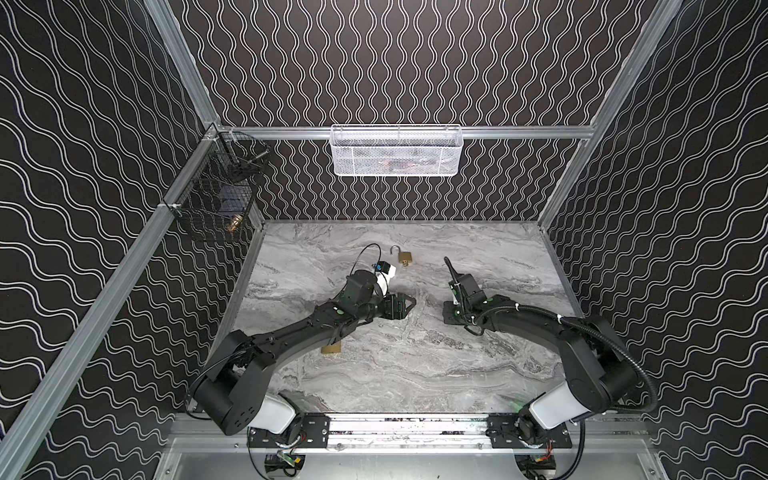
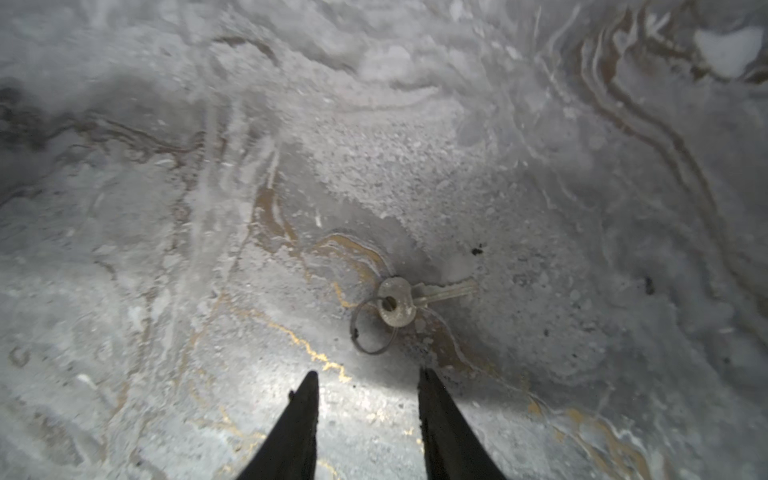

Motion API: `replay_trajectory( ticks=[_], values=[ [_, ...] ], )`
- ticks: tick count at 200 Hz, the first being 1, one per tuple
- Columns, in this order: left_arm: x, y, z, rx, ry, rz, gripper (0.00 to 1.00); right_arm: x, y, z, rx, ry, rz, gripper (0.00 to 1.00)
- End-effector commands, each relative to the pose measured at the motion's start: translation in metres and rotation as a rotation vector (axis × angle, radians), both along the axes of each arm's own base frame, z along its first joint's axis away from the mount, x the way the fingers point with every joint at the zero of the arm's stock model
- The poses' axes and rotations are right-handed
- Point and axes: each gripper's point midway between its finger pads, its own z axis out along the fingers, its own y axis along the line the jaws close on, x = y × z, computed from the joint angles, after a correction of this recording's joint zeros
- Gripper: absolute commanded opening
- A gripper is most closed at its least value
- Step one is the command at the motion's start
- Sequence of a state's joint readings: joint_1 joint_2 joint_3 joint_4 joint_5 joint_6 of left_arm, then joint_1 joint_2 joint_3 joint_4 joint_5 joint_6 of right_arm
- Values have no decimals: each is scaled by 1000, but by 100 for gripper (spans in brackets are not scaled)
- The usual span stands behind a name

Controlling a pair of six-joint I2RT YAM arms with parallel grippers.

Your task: Unlock with the key

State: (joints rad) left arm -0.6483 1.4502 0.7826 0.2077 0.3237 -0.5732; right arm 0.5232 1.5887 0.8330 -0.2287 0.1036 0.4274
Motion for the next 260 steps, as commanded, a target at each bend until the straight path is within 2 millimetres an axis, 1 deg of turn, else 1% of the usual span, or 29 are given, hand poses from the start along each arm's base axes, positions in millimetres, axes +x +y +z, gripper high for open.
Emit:
replay_trajectory(
  ticks=[1,27,46,73,93,116,150,187,210,260],
  values=[
    [-3,2,-6,8,8,0,77,3,-3,-3,-11,11,-62,42],
    [-4,1,-9,-12,18,-2,77,4,-1,-13,-15,35,-61,44],
    [-4,0,-9,-10,20,-7,77,6,3,-16,1,35,-62,45],
    [-4,-1,-8,-13,17,-10,77,9,-1,-23,-38,49,-76,46],
    [-4,-2,-9,-21,23,-11,77,13,-2,-24,-45,42,-78,47],
    [-4,-3,-11,-27,31,-12,77,16,-1,-25,-56,49,-75,42],
    [-4,-3,-10,-27,30,-11,77,15,0,-23,-53,37,-53,35],
    [-2,-4,-10,-21,28,-15,77,11,2,-21,-39,32,-25,34],
    [-2,-4,-9,-25,29,-11,77,7,1,-21,-36,31,-16,26],
    [-1,-5,-11,-23,37,-9,77,2,-3,-25,-54,32,-1,22]
  ],
)
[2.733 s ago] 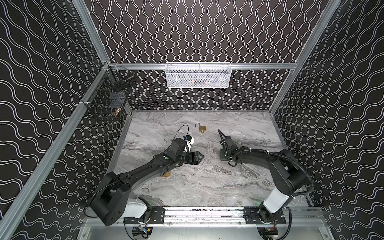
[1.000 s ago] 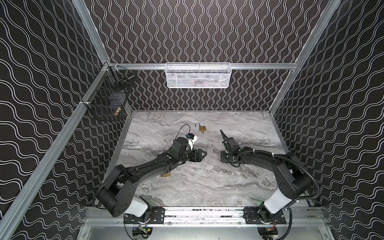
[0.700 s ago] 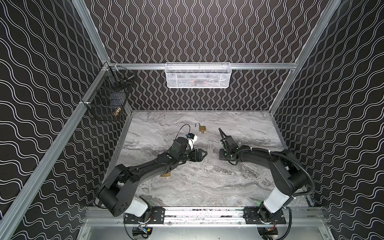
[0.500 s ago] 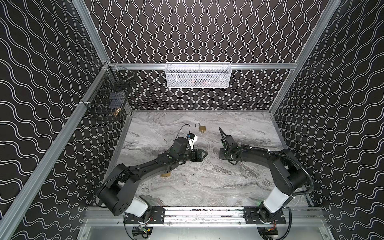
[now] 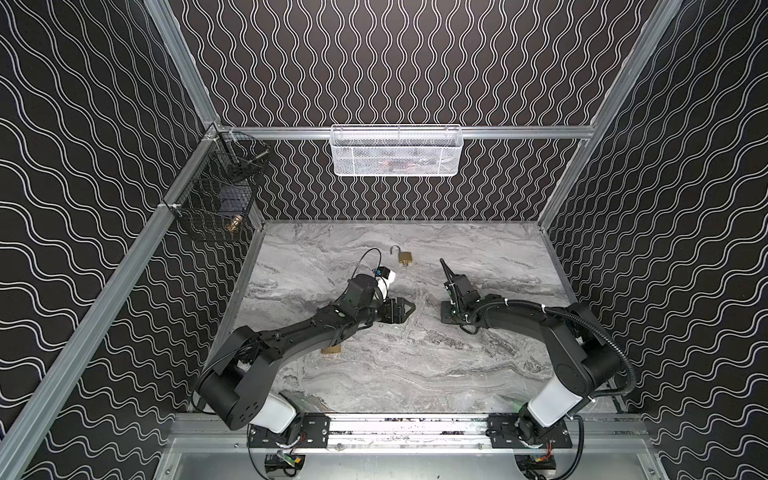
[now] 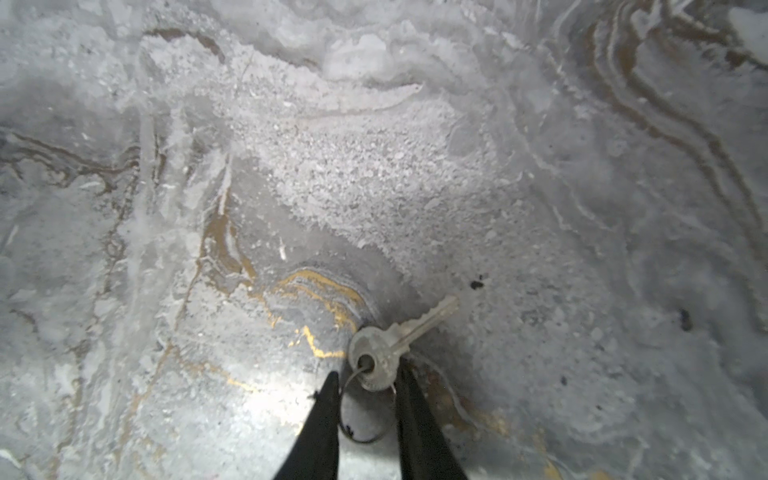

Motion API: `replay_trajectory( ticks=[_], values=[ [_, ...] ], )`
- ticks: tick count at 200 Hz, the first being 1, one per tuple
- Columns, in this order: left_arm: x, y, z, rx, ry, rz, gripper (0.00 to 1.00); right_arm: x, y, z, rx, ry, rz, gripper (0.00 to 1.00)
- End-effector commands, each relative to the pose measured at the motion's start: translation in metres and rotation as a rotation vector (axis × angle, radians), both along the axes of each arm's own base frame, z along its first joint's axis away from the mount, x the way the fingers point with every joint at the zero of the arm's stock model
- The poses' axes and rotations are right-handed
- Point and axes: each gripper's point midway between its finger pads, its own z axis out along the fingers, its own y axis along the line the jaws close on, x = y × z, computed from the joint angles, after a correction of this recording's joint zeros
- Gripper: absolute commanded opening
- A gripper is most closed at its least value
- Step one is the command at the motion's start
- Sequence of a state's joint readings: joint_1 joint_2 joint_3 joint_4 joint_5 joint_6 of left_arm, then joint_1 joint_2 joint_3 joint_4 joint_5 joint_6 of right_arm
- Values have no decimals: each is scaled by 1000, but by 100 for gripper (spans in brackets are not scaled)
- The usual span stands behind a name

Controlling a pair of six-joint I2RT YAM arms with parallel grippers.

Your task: Unlock with the key

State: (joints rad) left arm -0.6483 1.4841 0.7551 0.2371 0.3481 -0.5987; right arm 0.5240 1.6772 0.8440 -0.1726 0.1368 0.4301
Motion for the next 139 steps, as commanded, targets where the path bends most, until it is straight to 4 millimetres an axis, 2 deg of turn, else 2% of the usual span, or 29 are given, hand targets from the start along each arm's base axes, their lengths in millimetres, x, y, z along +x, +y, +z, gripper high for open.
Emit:
replay_trajectory(
  ticks=[1,39,76,103,139],
  values=[
    [4,-3,7,-21,-16,0,77,-8,-3,-5,-19,29,16,22],
    [4,-3,9,-23,-16,4,77,-8,-3,-1,-20,9,34,19],
    [6,-5,9,-26,-17,0,77,-7,-1,14,0,-50,73,18],
    [7,-7,7,-26,-17,-5,78,-6,-3,25,-5,-93,91,7],
    [7,-10,9,-31,-48,-31,78,-4,-1,32,-18,-108,118,4]
  ],
)
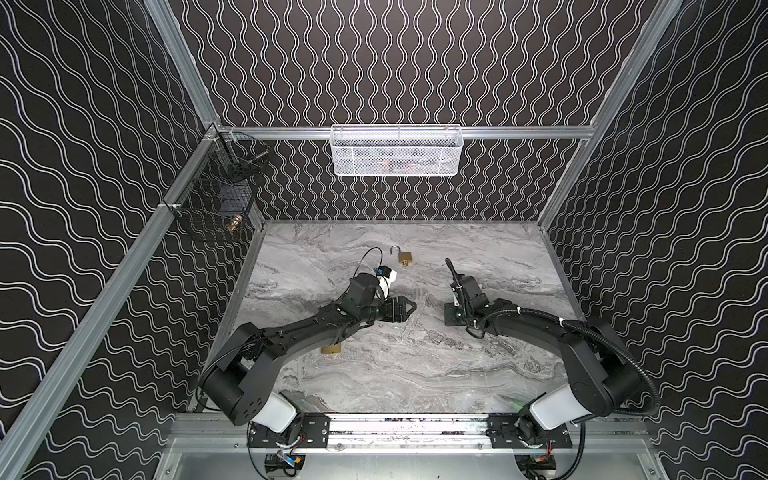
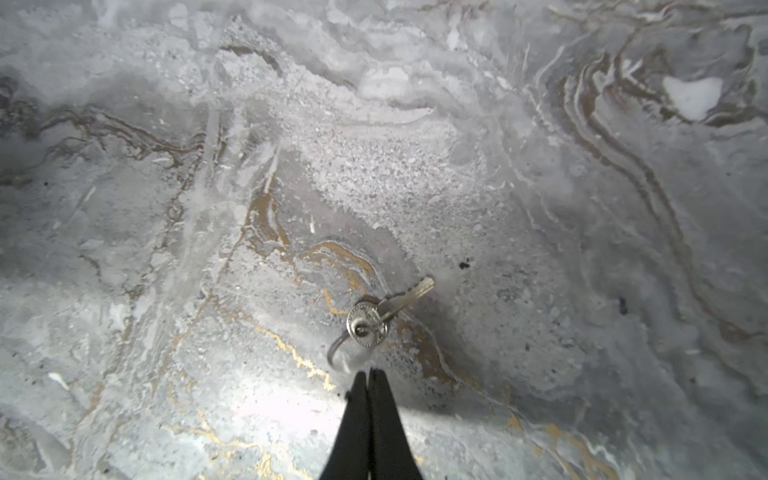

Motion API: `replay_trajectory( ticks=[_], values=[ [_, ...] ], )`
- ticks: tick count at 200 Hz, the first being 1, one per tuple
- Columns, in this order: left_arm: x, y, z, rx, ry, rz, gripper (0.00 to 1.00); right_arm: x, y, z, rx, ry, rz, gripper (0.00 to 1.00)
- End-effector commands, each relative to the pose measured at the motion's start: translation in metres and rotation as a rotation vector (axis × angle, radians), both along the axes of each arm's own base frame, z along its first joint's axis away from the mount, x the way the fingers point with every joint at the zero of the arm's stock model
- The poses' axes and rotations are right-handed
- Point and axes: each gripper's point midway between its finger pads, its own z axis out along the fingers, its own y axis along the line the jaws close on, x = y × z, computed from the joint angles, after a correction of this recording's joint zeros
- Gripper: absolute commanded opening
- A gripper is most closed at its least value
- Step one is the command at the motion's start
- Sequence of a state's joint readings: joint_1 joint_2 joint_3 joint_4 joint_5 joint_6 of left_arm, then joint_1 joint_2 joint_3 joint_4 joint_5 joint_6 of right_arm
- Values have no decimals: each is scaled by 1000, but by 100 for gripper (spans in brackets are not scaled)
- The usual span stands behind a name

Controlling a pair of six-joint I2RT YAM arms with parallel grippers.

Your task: Unlock with the key

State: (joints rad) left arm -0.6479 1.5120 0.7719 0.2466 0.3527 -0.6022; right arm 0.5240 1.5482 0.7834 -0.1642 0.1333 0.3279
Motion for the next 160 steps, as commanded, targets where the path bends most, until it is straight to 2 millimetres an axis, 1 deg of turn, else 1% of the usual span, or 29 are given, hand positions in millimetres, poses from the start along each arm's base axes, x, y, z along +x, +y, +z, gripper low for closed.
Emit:
replay_trajectory(
  ticks=[1,22,27,35,40,67,77,87,107,120,142,160],
  values=[
    [3,-6,11,-29,-55,-30,78,4,3,7,-9,-28,29,4],
    [3,-6,10,-24,-69,-35,78,6,4,8,-8,-30,37,3],
    [3,-6,11,-23,-70,-36,78,6,4,8,-10,-26,37,8],
    [3,-6,11,-22,-71,-37,78,6,4,6,-11,-20,37,21],
    [2,-5,12,-22,-72,-37,78,6,5,6,-8,-17,38,26],
    [2,-2,11,-5,-73,-31,78,8,8,4,12,-7,18,38],
    [2,-2,10,-1,-73,-28,78,12,12,5,21,-7,8,46],
    [2,-2,9,0,-68,-25,78,17,13,5,6,-5,-14,50],
    [3,-4,9,-13,-60,-26,78,28,11,1,-46,2,-46,51],
    [1,-4,8,-19,-55,-27,78,32,15,0,-53,6,-38,50],
    [0,-1,7,-12,-55,-20,78,33,20,-2,-51,18,-18,45],
    [0,0,5,-6,-54,-19,78,30,20,-6,-68,39,-9,44]
  ],
)
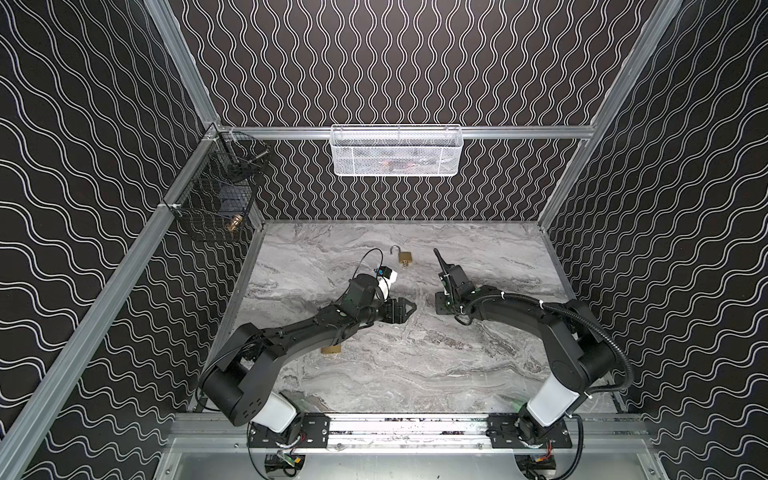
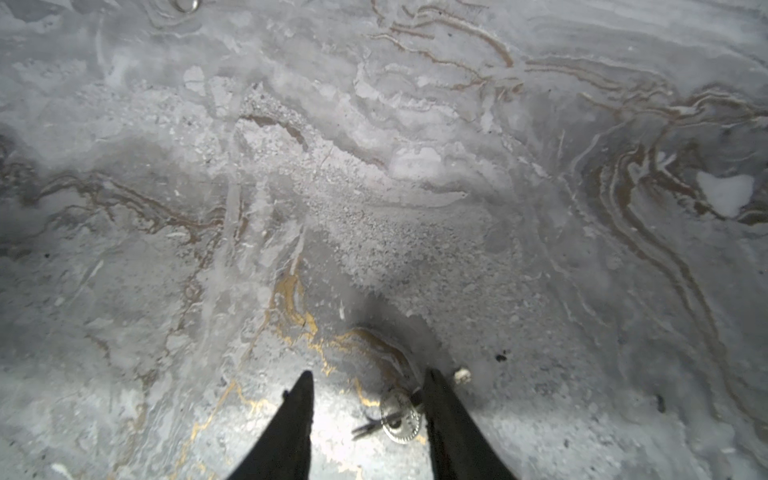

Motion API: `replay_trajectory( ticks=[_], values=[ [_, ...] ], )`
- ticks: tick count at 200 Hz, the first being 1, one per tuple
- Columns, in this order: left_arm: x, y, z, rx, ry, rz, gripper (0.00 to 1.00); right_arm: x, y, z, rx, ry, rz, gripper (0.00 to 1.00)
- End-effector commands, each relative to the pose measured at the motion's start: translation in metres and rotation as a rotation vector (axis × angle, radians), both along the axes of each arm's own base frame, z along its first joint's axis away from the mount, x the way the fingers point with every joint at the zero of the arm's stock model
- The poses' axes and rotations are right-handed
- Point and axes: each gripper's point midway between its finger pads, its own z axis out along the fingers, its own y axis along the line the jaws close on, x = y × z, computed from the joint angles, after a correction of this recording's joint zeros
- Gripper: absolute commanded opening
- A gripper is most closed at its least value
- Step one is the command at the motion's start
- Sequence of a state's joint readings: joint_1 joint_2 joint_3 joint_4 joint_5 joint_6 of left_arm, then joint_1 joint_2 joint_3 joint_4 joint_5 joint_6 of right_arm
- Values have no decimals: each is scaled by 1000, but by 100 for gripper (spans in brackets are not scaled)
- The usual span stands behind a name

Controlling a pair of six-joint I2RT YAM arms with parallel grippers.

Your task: Unlock with the key

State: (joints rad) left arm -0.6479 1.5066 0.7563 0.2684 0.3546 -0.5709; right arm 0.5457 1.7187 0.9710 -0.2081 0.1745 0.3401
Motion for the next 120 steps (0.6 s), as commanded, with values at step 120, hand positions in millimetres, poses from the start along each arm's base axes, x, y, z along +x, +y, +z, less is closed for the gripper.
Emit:
replay_trajectory(
  ticks=[120],
  values=[
    [1,2,5,-9,-14,10,78,-9,5,-18,-79,20,197,51]
  ],
)
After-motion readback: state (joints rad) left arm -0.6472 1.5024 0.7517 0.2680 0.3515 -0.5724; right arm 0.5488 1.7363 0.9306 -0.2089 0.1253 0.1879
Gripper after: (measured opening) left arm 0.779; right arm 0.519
